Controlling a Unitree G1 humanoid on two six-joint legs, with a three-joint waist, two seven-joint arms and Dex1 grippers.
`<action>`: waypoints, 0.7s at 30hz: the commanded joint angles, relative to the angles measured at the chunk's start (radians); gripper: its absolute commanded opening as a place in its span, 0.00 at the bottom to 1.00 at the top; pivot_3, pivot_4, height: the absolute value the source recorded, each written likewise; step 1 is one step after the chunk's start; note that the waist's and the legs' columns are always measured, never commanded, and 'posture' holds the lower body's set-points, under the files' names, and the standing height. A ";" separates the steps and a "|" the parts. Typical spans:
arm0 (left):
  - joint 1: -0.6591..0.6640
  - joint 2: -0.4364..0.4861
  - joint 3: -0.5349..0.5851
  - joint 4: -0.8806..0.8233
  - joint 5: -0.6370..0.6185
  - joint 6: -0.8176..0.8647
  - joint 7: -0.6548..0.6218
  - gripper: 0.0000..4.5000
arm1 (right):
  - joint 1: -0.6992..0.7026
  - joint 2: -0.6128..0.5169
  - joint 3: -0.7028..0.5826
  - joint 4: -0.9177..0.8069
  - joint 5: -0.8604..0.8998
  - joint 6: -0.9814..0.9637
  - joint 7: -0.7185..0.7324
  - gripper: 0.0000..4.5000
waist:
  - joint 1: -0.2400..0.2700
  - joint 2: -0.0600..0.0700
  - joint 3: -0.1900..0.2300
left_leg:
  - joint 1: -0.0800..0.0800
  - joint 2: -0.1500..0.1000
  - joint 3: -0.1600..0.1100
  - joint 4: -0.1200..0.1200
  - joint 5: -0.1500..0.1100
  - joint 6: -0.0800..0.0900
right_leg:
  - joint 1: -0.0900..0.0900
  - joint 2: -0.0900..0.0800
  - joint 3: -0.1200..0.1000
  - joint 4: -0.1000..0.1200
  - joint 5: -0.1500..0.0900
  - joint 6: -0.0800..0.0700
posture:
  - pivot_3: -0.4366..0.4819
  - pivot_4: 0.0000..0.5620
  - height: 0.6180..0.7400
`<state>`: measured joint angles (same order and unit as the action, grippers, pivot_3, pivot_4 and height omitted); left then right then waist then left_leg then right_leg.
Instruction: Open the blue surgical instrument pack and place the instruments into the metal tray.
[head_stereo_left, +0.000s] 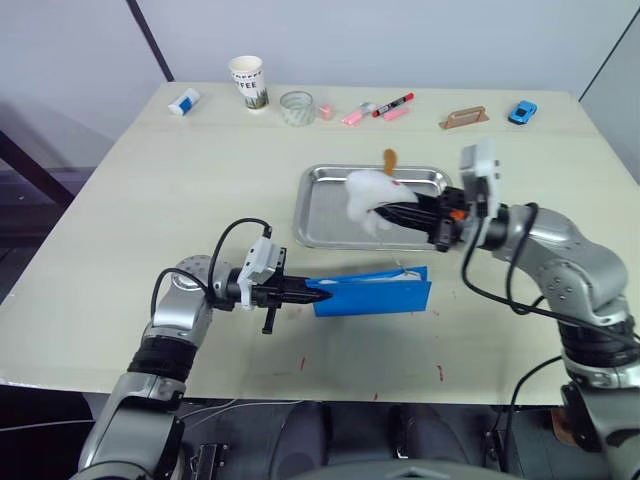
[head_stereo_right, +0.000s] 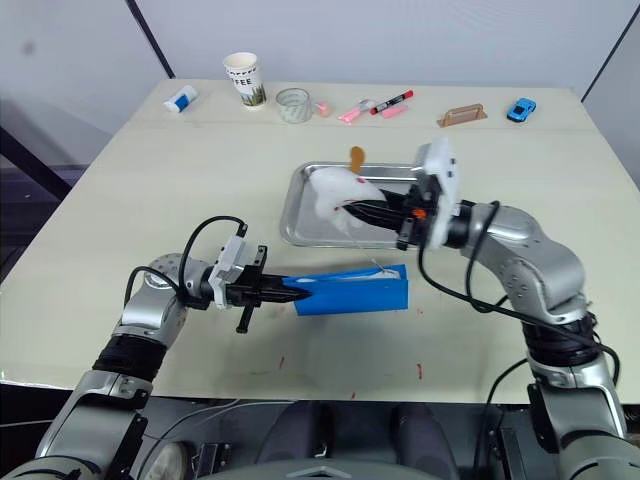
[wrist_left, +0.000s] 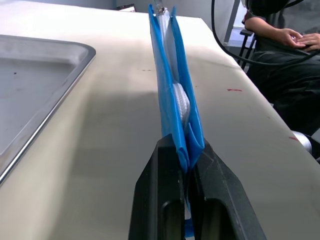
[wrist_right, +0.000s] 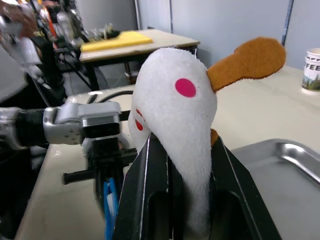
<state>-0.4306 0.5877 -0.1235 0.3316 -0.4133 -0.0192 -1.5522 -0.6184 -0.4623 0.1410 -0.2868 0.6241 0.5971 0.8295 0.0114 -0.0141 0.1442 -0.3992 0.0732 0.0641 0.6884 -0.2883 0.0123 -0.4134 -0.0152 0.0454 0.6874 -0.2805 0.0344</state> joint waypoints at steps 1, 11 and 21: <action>-0.011 -0.010 -0.017 0.014 0.030 -0.010 -0.010 0.00 | -0.051 0.045 0.044 -0.013 -0.068 -0.086 0.011 0.02 | 0.002 0.000 0.000 | 0.000 0.000 0.000 0.000 0.000 0.000 | 0.000 0.000 0.000 0.000 0.000 0.000 | 0.48 0.27 0.82; -0.044 -0.018 -0.012 0.059 0.042 -0.029 -0.024 0.00 | -0.071 0.109 0.119 0.012 -0.205 -0.224 0.063 0.02 | 0.000 0.000 0.000 | 0.000 0.000 -0.001 0.000 0.000 0.000 | 0.000 0.000 -0.001 0.001 0.000 0.000 | 0.48 0.27 0.82; -0.066 -0.033 -0.017 0.093 0.052 -0.039 -0.036 0.00 | -0.071 0.197 0.168 0.025 -0.273 -0.316 0.069 0.02 | 0.001 0.000 0.000 | 0.000 0.000 -0.001 0.000 0.000 0.000 | 0.000 0.000 -0.001 0.001 0.000 0.000 | 0.48 0.27 0.82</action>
<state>-0.4893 0.5599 -0.1266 0.4137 -0.3845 -0.0430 -1.5642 -0.6569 -0.2905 0.3068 -0.2324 0.3528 0.3320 0.9000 0.0124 -0.0141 0.1442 -0.3990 0.0730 0.0633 0.6887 -0.2881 0.0122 -0.4132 -0.0156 0.0443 0.6885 -0.2805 0.0343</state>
